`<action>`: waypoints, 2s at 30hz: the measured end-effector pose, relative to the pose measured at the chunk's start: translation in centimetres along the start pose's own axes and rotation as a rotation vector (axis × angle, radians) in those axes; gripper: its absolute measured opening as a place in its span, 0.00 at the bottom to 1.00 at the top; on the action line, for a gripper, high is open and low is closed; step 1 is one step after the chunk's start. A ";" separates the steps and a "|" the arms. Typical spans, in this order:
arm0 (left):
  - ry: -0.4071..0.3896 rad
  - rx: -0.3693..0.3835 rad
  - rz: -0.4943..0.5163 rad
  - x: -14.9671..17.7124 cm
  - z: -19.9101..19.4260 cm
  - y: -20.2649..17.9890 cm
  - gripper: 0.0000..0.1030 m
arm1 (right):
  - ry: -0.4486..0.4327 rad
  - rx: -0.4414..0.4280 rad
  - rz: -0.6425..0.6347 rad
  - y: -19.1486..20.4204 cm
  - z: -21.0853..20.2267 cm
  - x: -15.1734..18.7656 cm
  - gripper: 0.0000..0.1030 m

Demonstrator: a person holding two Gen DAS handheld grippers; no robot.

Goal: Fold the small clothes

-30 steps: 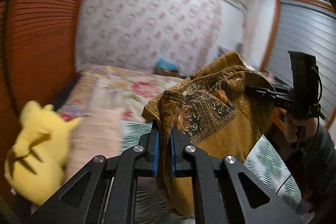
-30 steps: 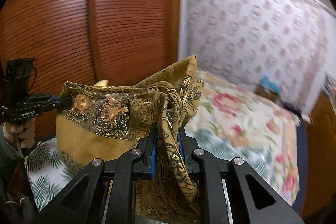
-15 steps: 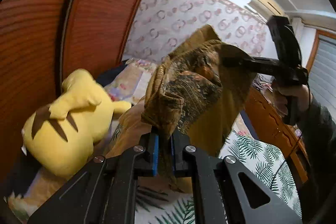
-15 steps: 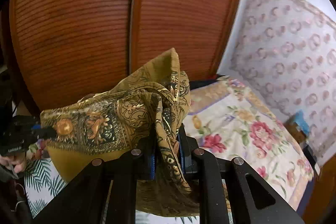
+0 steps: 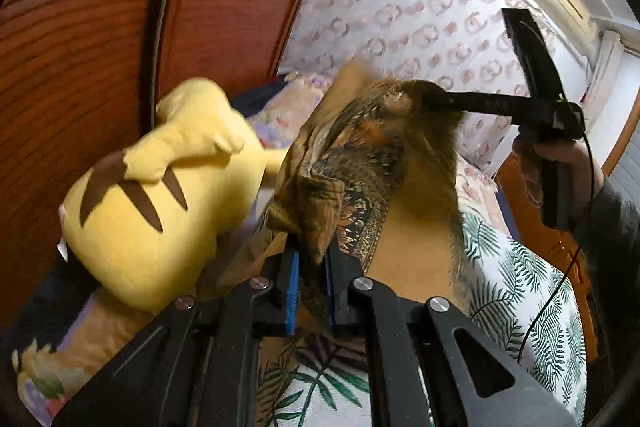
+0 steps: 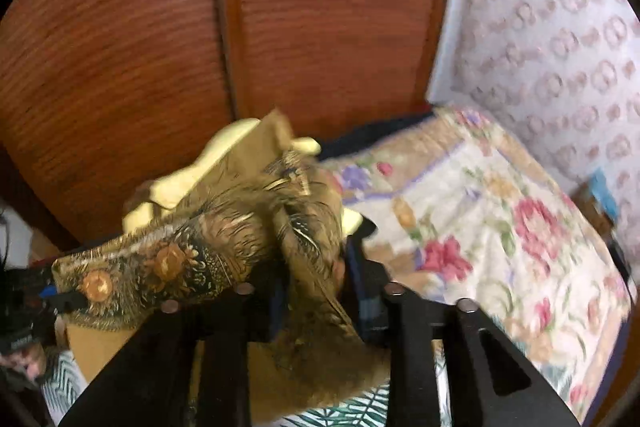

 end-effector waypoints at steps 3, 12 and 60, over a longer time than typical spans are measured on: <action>0.010 0.003 -0.027 0.3 -0.1 0.6 0.13 | -0.044 0.027 0.035 -0.6 -1.2 0.4 0.59; -0.015 -0.018 0.084 0.2 -2.1 -0.7 0.62 | -0.030 -0.051 0.105 0.5 0.0 5.8 0.61; -0.081 0.198 0.523 8.9 -12.2 -24.0 0.81 | -0.330 0.533 0.586 12.2 -36.5 35.8 0.84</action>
Point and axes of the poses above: each gripper's, at about its wrist camera, not at the fingertips, and z roughly the way its jaws point, y to its left, x to its underside, the point moved 4 cm from there along z, roughly the way its jaws point, and after that the axes turned 7 degrees about x, right-handed, at the moved point
